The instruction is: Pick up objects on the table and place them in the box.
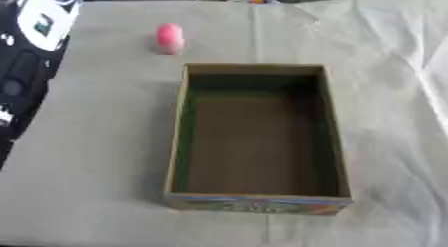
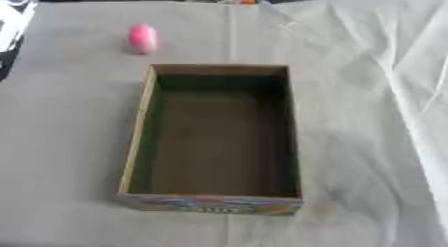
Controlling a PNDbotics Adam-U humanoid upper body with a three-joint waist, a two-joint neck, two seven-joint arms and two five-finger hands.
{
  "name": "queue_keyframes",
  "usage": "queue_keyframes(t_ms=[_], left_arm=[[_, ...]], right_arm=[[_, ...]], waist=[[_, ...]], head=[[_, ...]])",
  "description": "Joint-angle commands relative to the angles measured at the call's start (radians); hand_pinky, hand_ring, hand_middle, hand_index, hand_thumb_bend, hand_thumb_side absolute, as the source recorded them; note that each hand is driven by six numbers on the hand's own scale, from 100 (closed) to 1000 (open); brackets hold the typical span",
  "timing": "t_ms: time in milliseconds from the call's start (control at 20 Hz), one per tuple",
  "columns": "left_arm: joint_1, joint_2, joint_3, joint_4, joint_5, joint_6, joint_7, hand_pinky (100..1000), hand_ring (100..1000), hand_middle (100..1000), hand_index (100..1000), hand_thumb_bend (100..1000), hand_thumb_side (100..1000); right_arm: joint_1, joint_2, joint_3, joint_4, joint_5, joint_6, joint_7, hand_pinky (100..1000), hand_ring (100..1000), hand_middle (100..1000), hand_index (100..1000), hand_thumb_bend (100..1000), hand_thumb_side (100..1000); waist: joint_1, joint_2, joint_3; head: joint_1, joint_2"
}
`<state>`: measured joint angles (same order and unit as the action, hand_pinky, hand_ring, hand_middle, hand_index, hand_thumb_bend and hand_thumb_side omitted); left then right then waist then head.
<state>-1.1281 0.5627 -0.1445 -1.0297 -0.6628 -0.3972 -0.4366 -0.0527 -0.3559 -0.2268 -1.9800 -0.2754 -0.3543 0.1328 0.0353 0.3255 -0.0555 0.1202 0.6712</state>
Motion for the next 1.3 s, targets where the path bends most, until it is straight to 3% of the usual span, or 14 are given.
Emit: queue_keyframes(t_ms=[50,450,650,750,950,1000,1100,1300], left_arm=[[-0.027,0.034,0.017,0.020,-0.047,-0.010,-0.038,559,701,783,991,454,1000],[-0.015,0.028,0.033,0.047,-0.169,-0.035,-0.079,573,726,802,1000,577,1000],[-0.015,0.018,0.039,0.074,-0.232,-0.044,-0.096,579,739,811,1000,626,1000],[-0.017,0.012,0.044,0.086,-0.265,-0.046,-0.097,583,745,816,1000,613,1000],[-0.021,0.002,0.050,0.107,-0.329,-0.034,-0.086,583,758,829,1000,477,1000],[-0.021,-0.001,0.051,0.111,-0.343,-0.028,-0.081,580,759,828,1000,417,936],[-0.023,-0.009,0.056,0.125,-0.372,-0.014,-0.073,586,765,826,1000,400,882],[-0.030,-0.026,0.069,0.156,-0.436,-0.002,-0.067,589,768,830,1000,392,877]], right_arm=[[-0.005,-0.009,-0.005,-0.020,0.014,-0.008,-0.002,552,706,595,844,100,1000],[-0.005,0.000,-0.002,-0.020,0.026,-0.011,-0.002,552,706,593,842,100,1000],[-0.005,0.003,-0.001,-0.020,0.029,-0.010,-0.001,552,706,593,841,100,1000],[-0.004,0.005,0.000,-0.020,0.031,-0.010,0.000,552,706,592,841,100,1000],[-0.005,0.009,0.001,-0.020,0.038,-0.010,0.004,553,706,589,838,100,1000],[-0.005,0.009,0.002,-0.020,0.039,-0.010,0.004,553,707,588,837,100,1000],[-0.005,0.011,0.002,-0.020,0.043,-0.012,0.005,553,707,587,836,100,1000],[-0.008,0.016,0.003,-0.020,0.052,-0.013,0.007,553,707,585,836,100,1000]], waist=[[-0.004,-0.014,-0.002],[-0.009,-0.006,-0.002],[-0.012,-0.005,-0.004],[-0.013,-0.003,-0.005],[-0.013,0.002,-0.006],[-0.013,0.004,-0.006],[-0.013,0.008,-0.008],[-0.012,0.017,-0.012]], head=[[0.002,-0.028],[-0.004,-0.071],[-0.005,-0.074],[-0.005,-0.072],[-0.004,-0.069],[-0.004,-0.069],[-0.002,-0.069],[0.000,-0.070]])
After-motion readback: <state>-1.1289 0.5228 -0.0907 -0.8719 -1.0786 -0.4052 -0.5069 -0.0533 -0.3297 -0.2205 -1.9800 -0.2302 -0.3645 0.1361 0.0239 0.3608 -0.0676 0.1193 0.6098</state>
